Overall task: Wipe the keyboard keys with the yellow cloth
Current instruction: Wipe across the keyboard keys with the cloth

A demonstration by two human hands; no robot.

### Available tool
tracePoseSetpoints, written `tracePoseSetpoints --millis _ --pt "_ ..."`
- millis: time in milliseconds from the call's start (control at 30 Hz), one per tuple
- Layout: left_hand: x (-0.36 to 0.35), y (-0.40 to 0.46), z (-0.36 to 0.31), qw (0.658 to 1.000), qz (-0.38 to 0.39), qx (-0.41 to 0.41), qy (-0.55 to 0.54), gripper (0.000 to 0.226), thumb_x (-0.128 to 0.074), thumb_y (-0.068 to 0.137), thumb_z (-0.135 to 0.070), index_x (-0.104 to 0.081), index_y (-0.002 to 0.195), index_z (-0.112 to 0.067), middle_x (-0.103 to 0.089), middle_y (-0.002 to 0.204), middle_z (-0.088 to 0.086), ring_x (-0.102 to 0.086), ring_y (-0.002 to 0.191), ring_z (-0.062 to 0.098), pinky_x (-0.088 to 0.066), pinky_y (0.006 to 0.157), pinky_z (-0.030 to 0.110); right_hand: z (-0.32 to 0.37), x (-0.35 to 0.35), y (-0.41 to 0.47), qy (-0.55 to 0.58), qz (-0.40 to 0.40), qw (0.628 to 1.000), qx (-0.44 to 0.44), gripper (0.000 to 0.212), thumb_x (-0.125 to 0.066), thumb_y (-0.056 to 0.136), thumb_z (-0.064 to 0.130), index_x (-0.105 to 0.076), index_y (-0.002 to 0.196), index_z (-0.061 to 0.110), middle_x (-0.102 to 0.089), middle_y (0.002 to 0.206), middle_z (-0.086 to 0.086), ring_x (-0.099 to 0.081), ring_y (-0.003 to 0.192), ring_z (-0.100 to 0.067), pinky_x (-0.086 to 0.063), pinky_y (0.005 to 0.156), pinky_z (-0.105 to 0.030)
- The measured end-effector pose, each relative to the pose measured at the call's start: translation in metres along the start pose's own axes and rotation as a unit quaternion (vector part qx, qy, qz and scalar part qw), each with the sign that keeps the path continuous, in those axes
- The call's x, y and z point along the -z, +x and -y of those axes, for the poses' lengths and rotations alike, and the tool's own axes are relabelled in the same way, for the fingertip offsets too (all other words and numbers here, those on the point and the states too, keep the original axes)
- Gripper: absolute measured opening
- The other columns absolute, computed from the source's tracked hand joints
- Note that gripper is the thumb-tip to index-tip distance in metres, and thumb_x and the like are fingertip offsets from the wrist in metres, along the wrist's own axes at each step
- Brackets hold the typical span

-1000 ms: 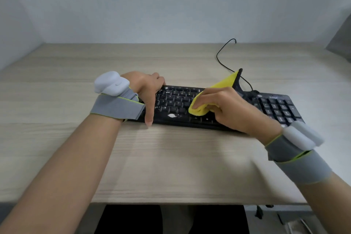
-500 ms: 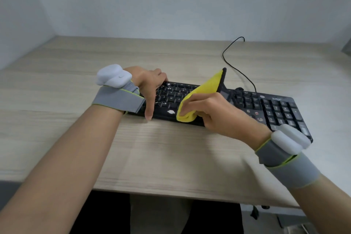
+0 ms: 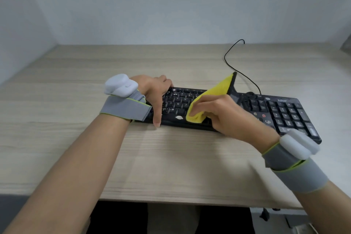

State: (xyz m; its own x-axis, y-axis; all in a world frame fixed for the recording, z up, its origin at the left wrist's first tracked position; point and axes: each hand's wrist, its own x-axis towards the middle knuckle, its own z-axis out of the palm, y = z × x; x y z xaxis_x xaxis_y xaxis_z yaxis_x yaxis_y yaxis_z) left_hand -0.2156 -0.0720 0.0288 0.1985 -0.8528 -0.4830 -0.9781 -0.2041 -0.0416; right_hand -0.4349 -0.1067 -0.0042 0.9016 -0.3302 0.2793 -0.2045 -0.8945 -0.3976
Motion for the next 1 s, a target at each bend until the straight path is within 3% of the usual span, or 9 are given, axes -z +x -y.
tracePoseSetpoints --millis 200,400,633,833,1000 --pt "-0.001 0.001 0.002 1.000 -0.010 -0.013 -0.002 0.135 -0.093 0.032 -0.046 -0.020 0.143 -0.022 -0.031 0.127 -0.006 -0.036 0.125 0.019 -0.039 0.105 0.040 -0.011 -0.003 0.036 -0.044 -0.058 0.994 -0.078 0.052 -0.042 0.070 -0.022 -0.068 0.105 0.007 -0.064 0.111 -0.011 -0.061 0.098 -0.032 -0.052 0.082 -0.043" --pt "-0.002 0.004 0.001 1.000 -0.006 -0.011 0.010 0.135 -0.093 0.032 -0.045 -0.021 0.142 -0.019 -0.031 0.128 -0.004 -0.036 0.125 0.019 -0.041 0.103 0.041 -0.001 -0.009 0.016 -0.021 -0.018 0.999 -0.017 0.057 -0.041 0.065 -0.025 -0.069 0.102 0.008 -0.065 0.110 -0.009 -0.063 0.098 -0.029 -0.052 0.082 -0.042" --pt "-0.002 0.005 0.001 1.000 -0.008 -0.009 0.022 0.134 -0.092 0.028 -0.049 -0.024 0.139 -0.016 -0.032 0.126 -0.003 -0.038 0.123 0.020 -0.042 0.101 0.040 -0.021 0.000 0.037 -0.085 -0.067 0.989 -0.105 0.053 -0.041 0.069 -0.022 -0.066 0.106 0.006 -0.062 0.113 -0.011 -0.060 0.097 -0.033 -0.051 0.082 -0.043" --pt "-0.003 0.006 0.002 1.000 -0.010 -0.010 0.022 0.134 -0.092 0.028 -0.050 -0.024 0.139 -0.016 -0.032 0.126 -0.003 -0.037 0.123 0.019 -0.043 0.101 0.040 -0.009 -0.010 0.034 -0.063 -0.032 0.996 -0.046 0.054 -0.041 0.069 -0.024 -0.067 0.105 0.007 -0.064 0.110 -0.010 -0.062 0.096 -0.030 -0.054 0.082 -0.041" --pt "-0.002 0.006 0.000 1.000 -0.007 -0.008 0.024 0.133 -0.093 0.028 -0.049 -0.025 0.138 -0.016 -0.033 0.126 -0.002 -0.038 0.123 0.019 -0.043 0.101 0.041 -0.016 0.000 0.043 -0.103 -0.034 0.991 -0.085 0.052 -0.041 0.070 -0.021 -0.066 0.106 0.007 -0.061 0.114 -0.010 -0.061 0.096 -0.034 -0.053 0.081 -0.044"
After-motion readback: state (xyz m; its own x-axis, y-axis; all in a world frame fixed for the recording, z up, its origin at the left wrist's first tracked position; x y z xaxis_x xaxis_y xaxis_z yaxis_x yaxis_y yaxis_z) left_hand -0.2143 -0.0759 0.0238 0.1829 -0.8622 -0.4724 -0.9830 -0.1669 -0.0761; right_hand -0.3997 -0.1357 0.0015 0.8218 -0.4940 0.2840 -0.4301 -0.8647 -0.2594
